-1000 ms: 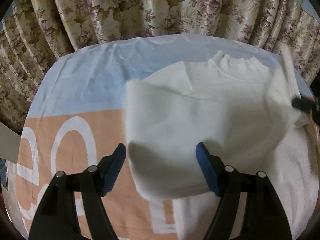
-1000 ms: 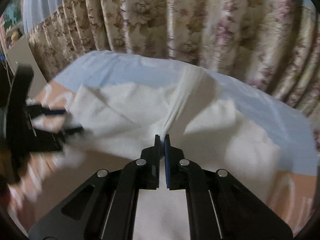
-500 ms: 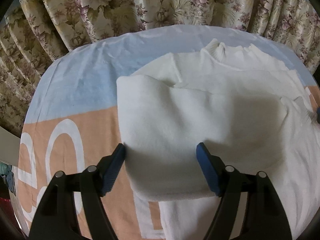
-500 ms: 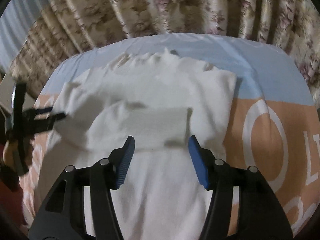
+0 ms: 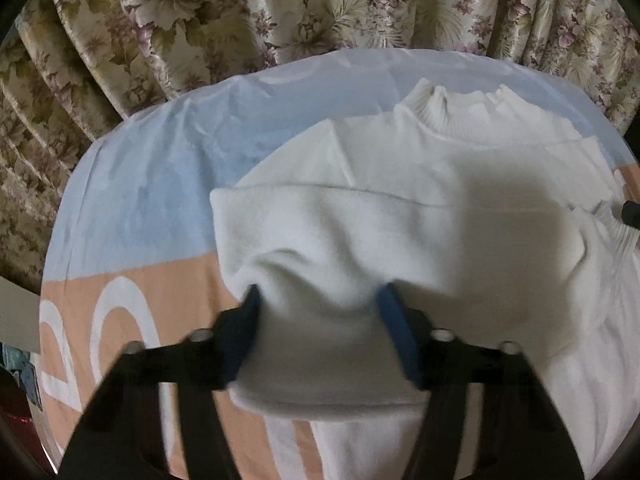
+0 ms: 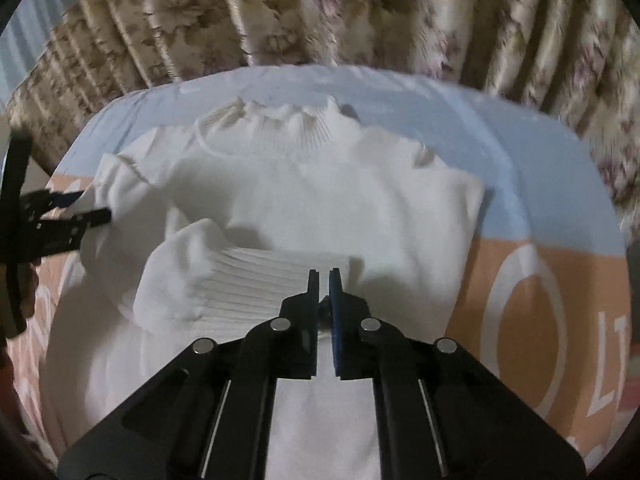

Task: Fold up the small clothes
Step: 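Grasp the folded sleeve with the right tool while the left tool smooths it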

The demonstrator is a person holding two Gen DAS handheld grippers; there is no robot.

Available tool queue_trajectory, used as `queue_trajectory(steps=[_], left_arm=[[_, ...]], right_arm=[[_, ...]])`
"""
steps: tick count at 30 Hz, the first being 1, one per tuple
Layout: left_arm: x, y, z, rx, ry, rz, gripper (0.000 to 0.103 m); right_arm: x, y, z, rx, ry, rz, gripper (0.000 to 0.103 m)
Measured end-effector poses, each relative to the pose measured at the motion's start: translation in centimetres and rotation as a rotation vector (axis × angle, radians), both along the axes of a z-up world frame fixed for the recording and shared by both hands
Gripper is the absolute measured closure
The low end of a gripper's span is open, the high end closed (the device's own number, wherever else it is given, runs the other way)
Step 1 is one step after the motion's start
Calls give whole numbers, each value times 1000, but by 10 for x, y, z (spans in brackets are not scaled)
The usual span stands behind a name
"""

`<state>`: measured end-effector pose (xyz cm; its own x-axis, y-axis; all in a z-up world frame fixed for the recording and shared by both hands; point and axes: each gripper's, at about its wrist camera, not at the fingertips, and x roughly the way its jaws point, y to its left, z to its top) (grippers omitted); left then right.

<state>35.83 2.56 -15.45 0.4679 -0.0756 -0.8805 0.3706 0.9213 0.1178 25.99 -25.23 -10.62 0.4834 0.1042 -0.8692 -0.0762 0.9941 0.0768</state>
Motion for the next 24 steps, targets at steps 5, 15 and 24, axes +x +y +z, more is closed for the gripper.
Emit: queue_trajectory(steps=[5,15,24], left_arm=[[7,13,22,-102,-24,34,89],[20,23,19,-299,-46,149,82],[-4,10,24,-183,-22,66,27]], right_arm=[[-2,-8,14,8,-71,-4,98],[11,-42,32,28,-232,-110,98],[4,-63,-16,28,-26,-115,87]])
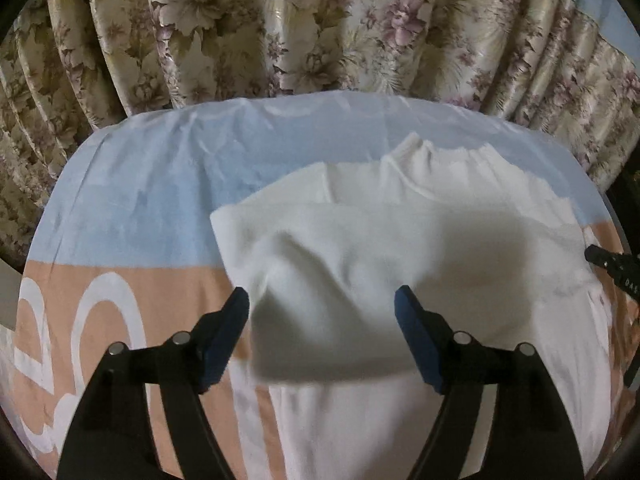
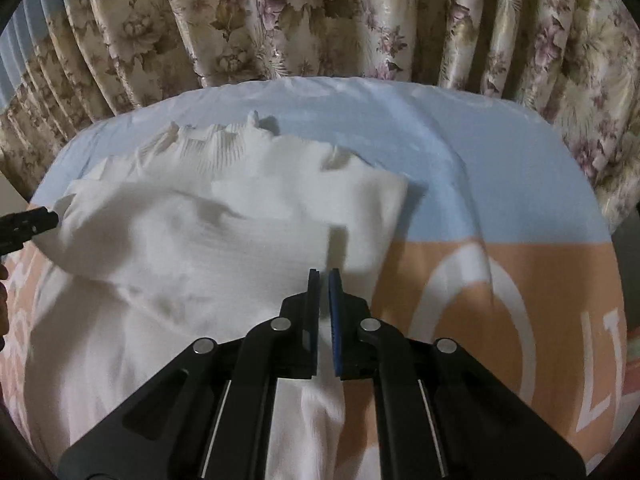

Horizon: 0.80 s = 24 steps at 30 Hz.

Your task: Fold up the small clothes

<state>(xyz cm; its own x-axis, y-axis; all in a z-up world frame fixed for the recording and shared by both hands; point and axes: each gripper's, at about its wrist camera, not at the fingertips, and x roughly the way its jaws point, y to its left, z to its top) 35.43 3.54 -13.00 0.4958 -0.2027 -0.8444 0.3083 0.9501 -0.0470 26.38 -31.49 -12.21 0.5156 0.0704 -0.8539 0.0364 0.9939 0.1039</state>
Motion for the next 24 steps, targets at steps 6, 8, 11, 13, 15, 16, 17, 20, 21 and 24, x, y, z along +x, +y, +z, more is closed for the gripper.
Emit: queue_trajectory(steps=[6,8,11,13,15,16,17,20,21,24], left_arm=[[-7,9,-15,37,33,-25,27],[-9,11,-18,23,43,-20,27],[-10,14,-19,21,47,-23,27],[-13,14,-16,26,35,-41,27],[-13,12,-16,30,35,-68,27],[-14,9,-17,36,41,-92,27],[-15,8,-17,42,38,-104,27],[-18,5,-20,59,27,-118,27],[-18,6,-23,58,33,-110,27],[-18,11,-29,49,52,-99,27]], right_arm=[[7,-16,14,88,-9,-36,57],[21,-14,10,104,9,-27,57],[36,-3,-4,108,68,9,79],[37,13,1,34,32,55,90],[33,24,12,-65,-37,78,91],[30,23,20,-92,-89,58,91],[28,20,26,-97,-125,33,91],[28,2,38,-91,-173,-66,91],[29,0,37,-105,-165,-74,91],[34,-3,24,-182,-113,-77,91]])
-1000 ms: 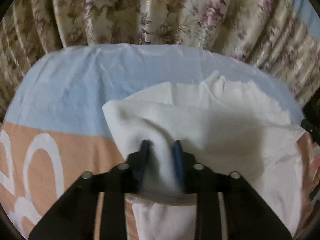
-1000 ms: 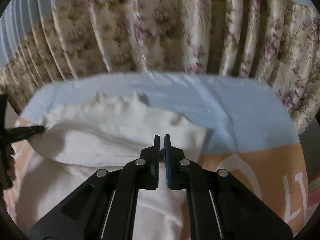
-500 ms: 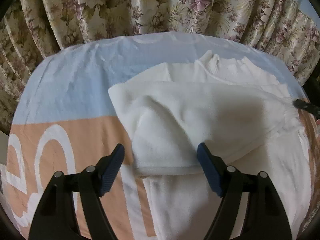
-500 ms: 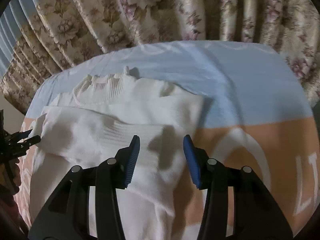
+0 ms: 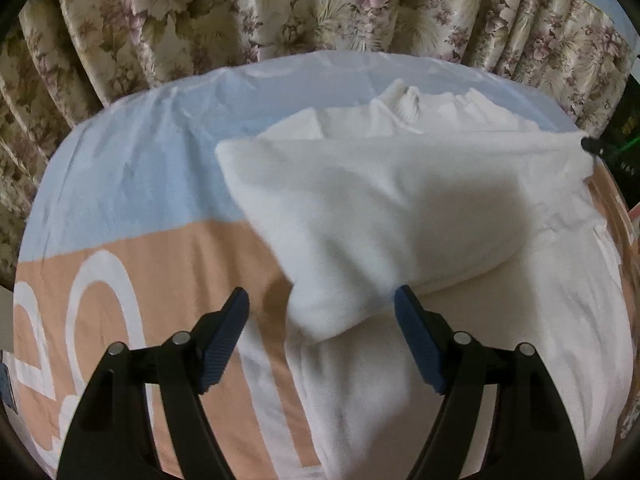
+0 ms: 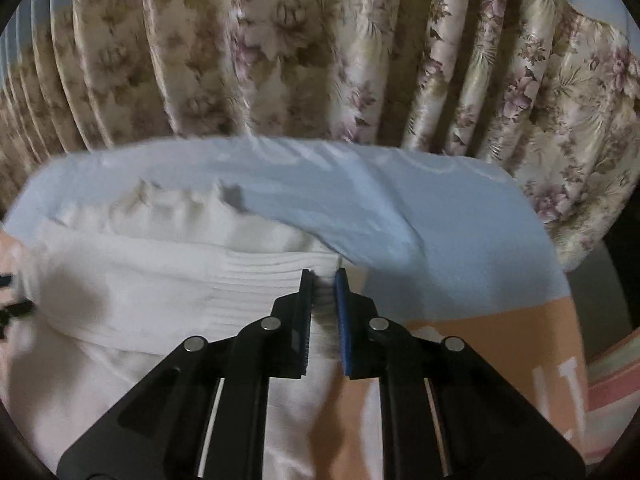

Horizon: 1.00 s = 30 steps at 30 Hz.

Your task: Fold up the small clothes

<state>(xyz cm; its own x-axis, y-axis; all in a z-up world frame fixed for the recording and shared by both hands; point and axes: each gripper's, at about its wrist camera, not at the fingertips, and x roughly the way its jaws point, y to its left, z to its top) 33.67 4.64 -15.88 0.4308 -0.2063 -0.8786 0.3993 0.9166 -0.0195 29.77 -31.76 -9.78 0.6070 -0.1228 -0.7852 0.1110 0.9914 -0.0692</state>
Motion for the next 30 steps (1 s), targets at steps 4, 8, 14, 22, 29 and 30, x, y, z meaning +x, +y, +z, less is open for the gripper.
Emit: queue_trajectory(steps=[4,8,14,22,29,30], left_arm=[[2,10,-3,-12,18,31,27],[-6,9,19,-14,-24,12,27],[4,-11,48,-163,-62,7,23],[33,-47,3,-20,-62,10,24],[28,-43,-3,59,-94,-7,24],[27,-43,0,57,-99,-3,24]], right_arm=[[8,-10,-29,38,100,-19,91],[3,-6,-25,27,91,2,91],[-15,3,7,138,-6,29,69],[-20,24,-32,109,79,87,71],[-38,-3,-38,175,101,49,65],[-40,-3,-32,175,80,47,65]])
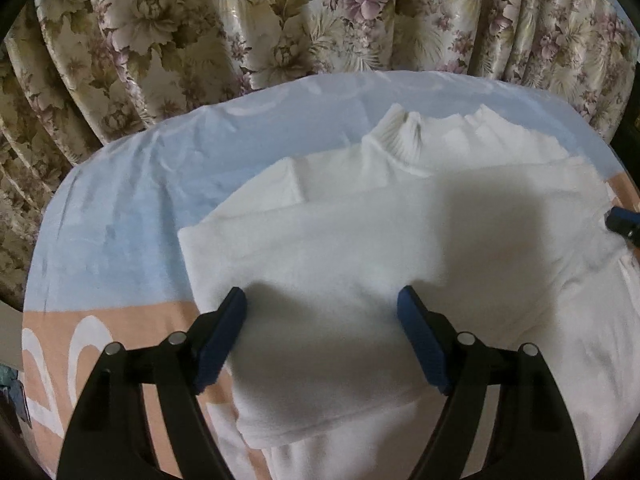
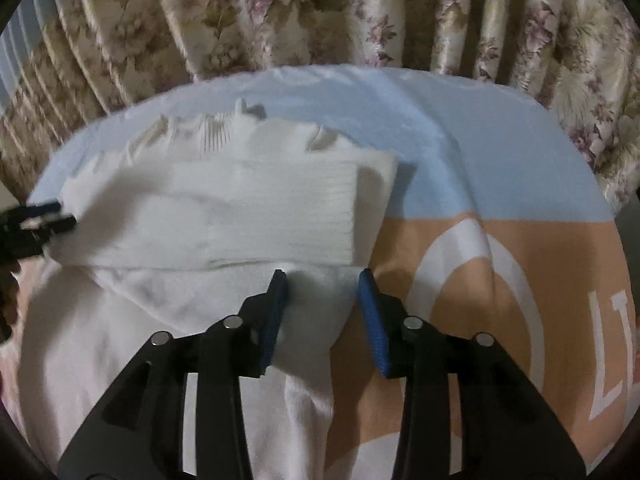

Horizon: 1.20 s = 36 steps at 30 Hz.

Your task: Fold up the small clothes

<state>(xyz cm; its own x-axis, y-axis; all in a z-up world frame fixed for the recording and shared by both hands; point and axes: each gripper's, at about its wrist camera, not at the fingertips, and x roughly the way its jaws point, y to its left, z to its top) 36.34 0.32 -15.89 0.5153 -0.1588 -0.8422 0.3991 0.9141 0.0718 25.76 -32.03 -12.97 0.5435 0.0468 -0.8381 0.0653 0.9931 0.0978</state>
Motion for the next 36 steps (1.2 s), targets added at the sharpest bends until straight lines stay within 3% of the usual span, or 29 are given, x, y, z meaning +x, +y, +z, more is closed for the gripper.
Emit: queue_trajectory(steps=[4,7,11,16,19,22,24,27,32,34,36], left_arm=[[-2,-10,13,-68,-2,-6,23],[3,-31,6,-51,10,-18,23],[1,-40,-7,13,-11,-36,23],[-12,-16,-5,34,-25,-18,23],[-23,-7,1,0,-26,-9,23],[-35,-10,11,13,-44,15,21],[-44,-9,19,-29,-27,34,17],[-59,-9,31,-90,-6,35,15],[-85,-10,43,-92,-24,49,7],[-94,-8,43,-96,-21,63,5],[-103,-6,43,-98,-17,77,5]], right_arm=[[3,24,31,24,-128,55,65],[25,61,28,17,-117,147,65],[46,94,-2,-58,-40,235,67],[35,63,-8,-137,-29,171,68],[27,37,-3,-80,-26,121,69],[19,35,9,-66,-30,100,67],[12,36,17,-42,-40,90,67],[-5,41,31,-19,-50,76,56],[-28,55,48,-19,-66,57,36],[-38,59,54,-15,-74,44,20],[-49,63,60,-14,-86,27,10]])
